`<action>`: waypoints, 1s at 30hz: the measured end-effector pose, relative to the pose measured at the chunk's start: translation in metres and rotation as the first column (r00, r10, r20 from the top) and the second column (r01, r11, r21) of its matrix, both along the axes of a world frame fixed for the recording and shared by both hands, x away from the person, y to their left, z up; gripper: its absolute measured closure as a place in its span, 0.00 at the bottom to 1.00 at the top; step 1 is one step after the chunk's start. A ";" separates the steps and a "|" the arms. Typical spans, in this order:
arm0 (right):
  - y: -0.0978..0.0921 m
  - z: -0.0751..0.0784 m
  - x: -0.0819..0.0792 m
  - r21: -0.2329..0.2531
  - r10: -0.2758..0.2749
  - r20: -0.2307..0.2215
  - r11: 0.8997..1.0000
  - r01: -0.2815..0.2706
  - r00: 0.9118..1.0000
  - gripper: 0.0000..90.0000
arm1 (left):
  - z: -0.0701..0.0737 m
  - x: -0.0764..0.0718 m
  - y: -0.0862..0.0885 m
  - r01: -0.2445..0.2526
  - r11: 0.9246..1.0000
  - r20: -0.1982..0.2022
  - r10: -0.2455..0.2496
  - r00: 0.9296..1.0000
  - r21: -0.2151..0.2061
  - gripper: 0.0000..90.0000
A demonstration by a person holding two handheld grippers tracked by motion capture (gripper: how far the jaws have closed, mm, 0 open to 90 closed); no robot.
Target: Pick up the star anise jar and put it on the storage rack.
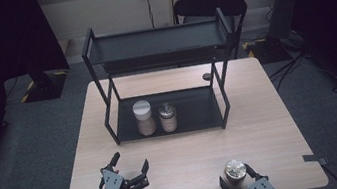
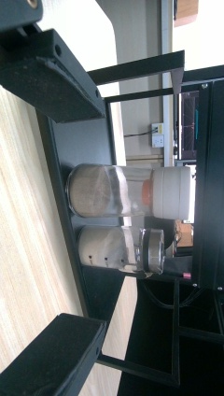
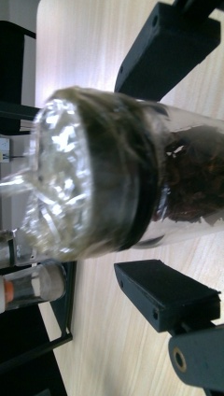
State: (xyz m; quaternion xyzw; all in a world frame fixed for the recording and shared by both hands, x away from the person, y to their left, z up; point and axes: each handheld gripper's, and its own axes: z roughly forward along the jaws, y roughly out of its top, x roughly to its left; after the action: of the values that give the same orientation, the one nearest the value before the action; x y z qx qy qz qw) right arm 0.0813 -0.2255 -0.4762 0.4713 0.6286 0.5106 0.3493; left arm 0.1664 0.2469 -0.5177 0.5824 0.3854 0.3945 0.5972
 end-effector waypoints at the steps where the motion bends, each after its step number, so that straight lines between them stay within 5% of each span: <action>1: 0.000 0.000 0.001 0.000 0.003 -0.004 1.000 -0.003 1.000 0.14 | 0.000 0.000 0.000 0.000 1.000 0.000 0.000 1.000 0.000 0.01; 17: 0.003 -0.002 0.004 -0.049 0.001 -0.036 0.999 -0.003 0.999 0.33 | 0.000 0.000 0.000 0.000 1.000 0.000 0.000 1.000 0.000 0.01; 30: 0.007 -0.005 0.001 -0.055 -0.015 -0.020 0.998 0.014 1.000 0.34 | 0.000 0.000 0.000 0.001 1.000 0.000 -0.001 1.000 0.001 0.01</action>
State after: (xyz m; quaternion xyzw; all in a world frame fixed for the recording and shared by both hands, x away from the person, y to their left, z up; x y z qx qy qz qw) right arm 0.0826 -0.2183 -0.4808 0.4713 0.6425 0.4859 0.3591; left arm 0.1666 0.2471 -0.5176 0.5827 0.3850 0.3945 0.5971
